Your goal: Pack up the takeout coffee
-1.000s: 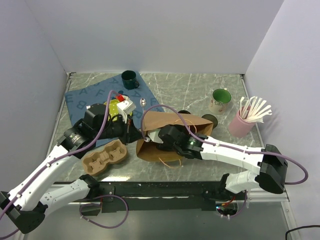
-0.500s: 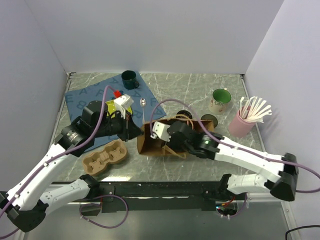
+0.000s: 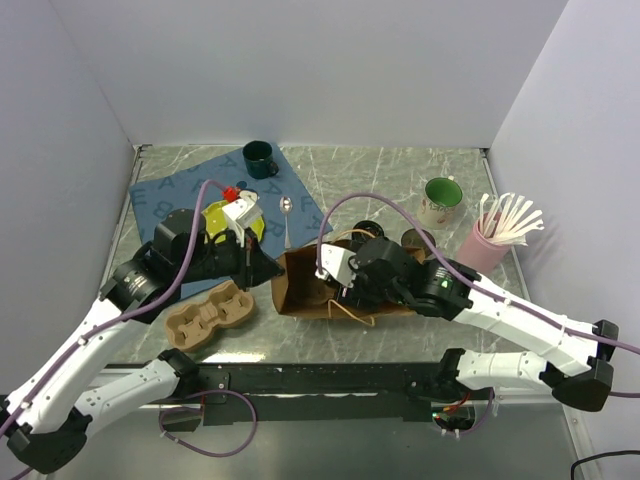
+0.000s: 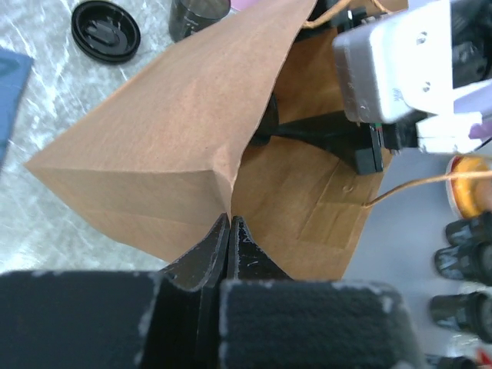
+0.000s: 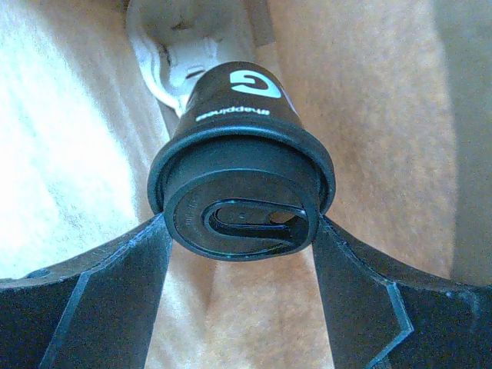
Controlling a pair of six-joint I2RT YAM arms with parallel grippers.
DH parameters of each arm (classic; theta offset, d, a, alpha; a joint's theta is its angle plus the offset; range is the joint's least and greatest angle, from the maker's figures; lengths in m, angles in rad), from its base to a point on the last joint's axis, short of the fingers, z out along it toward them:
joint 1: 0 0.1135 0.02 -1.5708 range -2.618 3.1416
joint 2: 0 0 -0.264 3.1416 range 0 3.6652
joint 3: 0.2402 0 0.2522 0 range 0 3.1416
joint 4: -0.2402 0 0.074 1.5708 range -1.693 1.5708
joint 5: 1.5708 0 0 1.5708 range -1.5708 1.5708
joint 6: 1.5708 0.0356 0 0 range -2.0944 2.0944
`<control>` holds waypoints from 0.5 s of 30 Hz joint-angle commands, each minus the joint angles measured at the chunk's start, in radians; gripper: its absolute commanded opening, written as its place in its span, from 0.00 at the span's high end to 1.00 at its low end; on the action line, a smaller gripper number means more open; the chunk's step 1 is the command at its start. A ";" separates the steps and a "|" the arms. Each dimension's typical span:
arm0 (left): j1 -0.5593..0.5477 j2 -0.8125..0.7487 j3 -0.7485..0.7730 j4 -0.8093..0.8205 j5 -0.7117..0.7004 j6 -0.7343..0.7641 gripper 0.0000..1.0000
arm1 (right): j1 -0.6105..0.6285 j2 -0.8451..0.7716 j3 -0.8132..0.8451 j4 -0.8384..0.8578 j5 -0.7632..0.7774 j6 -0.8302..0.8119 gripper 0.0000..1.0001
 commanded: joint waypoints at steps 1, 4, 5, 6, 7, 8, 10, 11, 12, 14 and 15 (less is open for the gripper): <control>-0.003 -0.021 -0.012 0.082 0.028 0.137 0.99 | 0.010 0.003 -0.030 -0.009 -0.025 -0.043 0.53; -0.003 -0.032 -0.044 0.137 0.038 0.154 0.99 | 0.022 -0.003 -0.079 0.021 0.001 -0.065 0.53; -0.003 -0.036 -0.062 0.149 0.045 0.162 0.99 | 0.041 -0.008 -0.091 0.031 0.021 -0.068 0.53; -0.003 -0.050 -0.068 0.161 0.042 0.166 0.99 | 0.047 -0.011 -0.116 0.037 0.031 -0.069 0.53; -0.003 -0.058 -0.081 0.178 0.039 0.169 0.99 | 0.056 -0.018 -0.128 0.054 0.066 -0.075 0.53; -0.003 -0.067 -0.088 0.184 0.038 0.175 0.99 | 0.074 -0.023 -0.142 0.064 0.093 -0.077 0.53; -0.003 -0.096 -0.107 0.194 0.047 0.203 0.99 | 0.084 -0.040 -0.180 0.104 0.128 -0.081 0.53; -0.003 -0.105 -0.114 0.198 0.044 0.211 0.99 | 0.085 -0.044 -0.194 0.118 0.146 -0.088 0.53; -0.003 -0.119 -0.122 0.198 0.045 0.221 0.99 | 0.091 -0.046 -0.219 0.136 0.168 -0.095 0.53; -0.003 -0.118 -0.127 0.182 0.064 0.251 0.99 | 0.090 -0.032 -0.228 0.155 0.191 -0.105 0.53; -0.003 -0.104 -0.124 0.175 0.082 0.257 0.99 | 0.090 -0.021 -0.228 0.158 0.194 -0.108 0.53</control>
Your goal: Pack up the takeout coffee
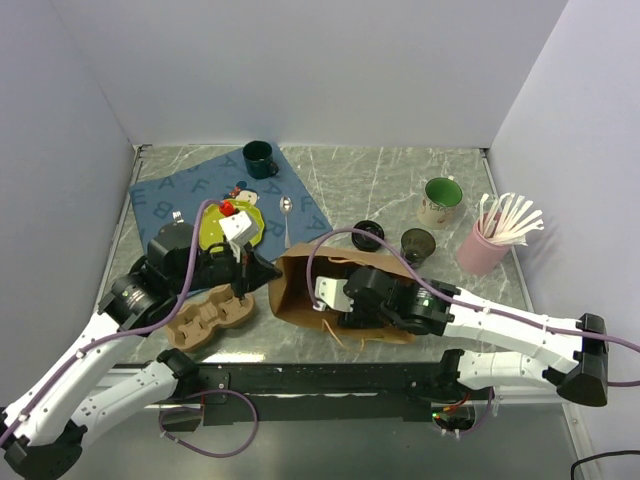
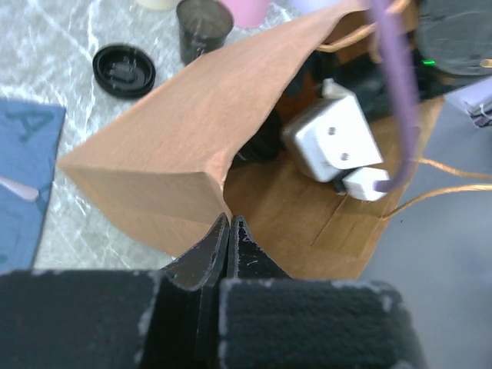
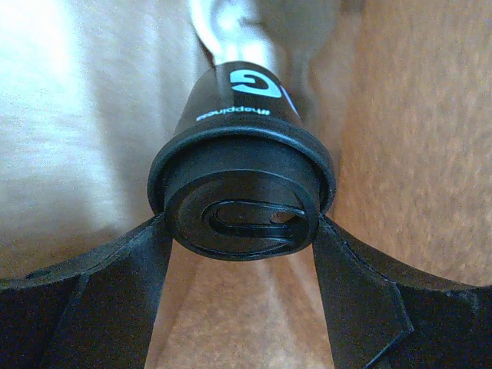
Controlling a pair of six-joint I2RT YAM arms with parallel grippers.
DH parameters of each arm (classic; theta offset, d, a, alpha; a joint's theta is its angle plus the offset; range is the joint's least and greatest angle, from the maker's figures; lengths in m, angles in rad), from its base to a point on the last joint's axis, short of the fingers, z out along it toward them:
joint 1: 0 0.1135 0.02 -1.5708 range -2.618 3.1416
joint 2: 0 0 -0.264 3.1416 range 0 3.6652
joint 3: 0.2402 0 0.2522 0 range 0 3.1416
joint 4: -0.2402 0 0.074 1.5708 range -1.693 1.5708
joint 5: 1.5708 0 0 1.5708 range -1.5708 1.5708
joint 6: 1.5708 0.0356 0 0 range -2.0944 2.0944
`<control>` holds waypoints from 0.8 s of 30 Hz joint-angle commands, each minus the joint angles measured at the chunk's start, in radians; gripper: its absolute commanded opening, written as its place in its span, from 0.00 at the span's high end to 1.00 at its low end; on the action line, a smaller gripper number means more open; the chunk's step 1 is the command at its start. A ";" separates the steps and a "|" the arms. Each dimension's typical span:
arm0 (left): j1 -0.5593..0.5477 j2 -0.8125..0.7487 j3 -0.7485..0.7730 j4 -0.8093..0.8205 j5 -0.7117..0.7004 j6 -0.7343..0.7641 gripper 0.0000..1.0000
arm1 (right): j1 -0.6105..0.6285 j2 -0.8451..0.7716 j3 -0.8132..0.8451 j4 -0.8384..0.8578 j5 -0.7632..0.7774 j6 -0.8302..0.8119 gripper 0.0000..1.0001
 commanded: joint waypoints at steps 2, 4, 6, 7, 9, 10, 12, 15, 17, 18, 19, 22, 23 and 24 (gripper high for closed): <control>-0.003 0.007 0.009 0.052 0.080 0.079 0.99 | 0.007 0.020 -0.008 0.113 0.090 -0.031 0.53; -0.003 0.017 0.007 0.063 0.103 0.069 0.99 | 0.005 0.045 -0.008 0.130 0.111 -0.036 0.53; -0.003 0.012 0.006 0.083 0.115 0.055 0.99 | 0.004 0.068 -0.004 0.155 0.118 -0.034 0.53; -0.003 0.013 0.006 0.084 0.122 0.052 0.99 | 0.002 0.077 -0.002 0.161 0.122 -0.031 0.53; -0.003 0.012 0.007 0.080 0.123 0.059 0.99 | 0.004 0.106 0.010 0.163 0.119 -0.018 0.53; -0.003 0.013 0.013 0.064 0.126 0.064 0.99 | 0.002 0.117 0.012 0.166 0.122 -0.015 0.53; -0.003 0.023 0.024 0.047 0.126 0.090 0.99 | 0.002 0.143 0.012 0.178 0.150 0.001 0.53; -0.003 0.032 0.038 0.026 0.138 0.105 0.99 | 0.002 0.164 0.001 0.202 0.211 0.007 0.53; -0.003 0.036 0.035 0.032 0.151 0.106 0.99 | 0.004 0.166 -0.002 0.215 0.234 0.010 0.53; -0.003 0.038 0.032 0.038 0.152 0.098 0.99 | 0.005 0.158 -0.010 0.218 0.236 0.010 0.53; -0.003 0.038 0.026 0.041 0.152 0.095 0.99 | 0.002 0.152 -0.014 0.227 0.239 0.009 0.53; -0.003 0.038 0.018 0.057 0.157 0.087 0.99 | 0.001 0.128 -0.034 0.235 0.248 0.015 0.53; -0.003 0.038 0.018 0.057 0.154 0.087 0.99 | -0.001 0.120 -0.038 0.227 0.234 0.021 0.53; -0.003 0.038 0.018 0.055 0.157 0.087 0.99 | -0.004 0.102 -0.039 0.221 0.224 0.031 0.53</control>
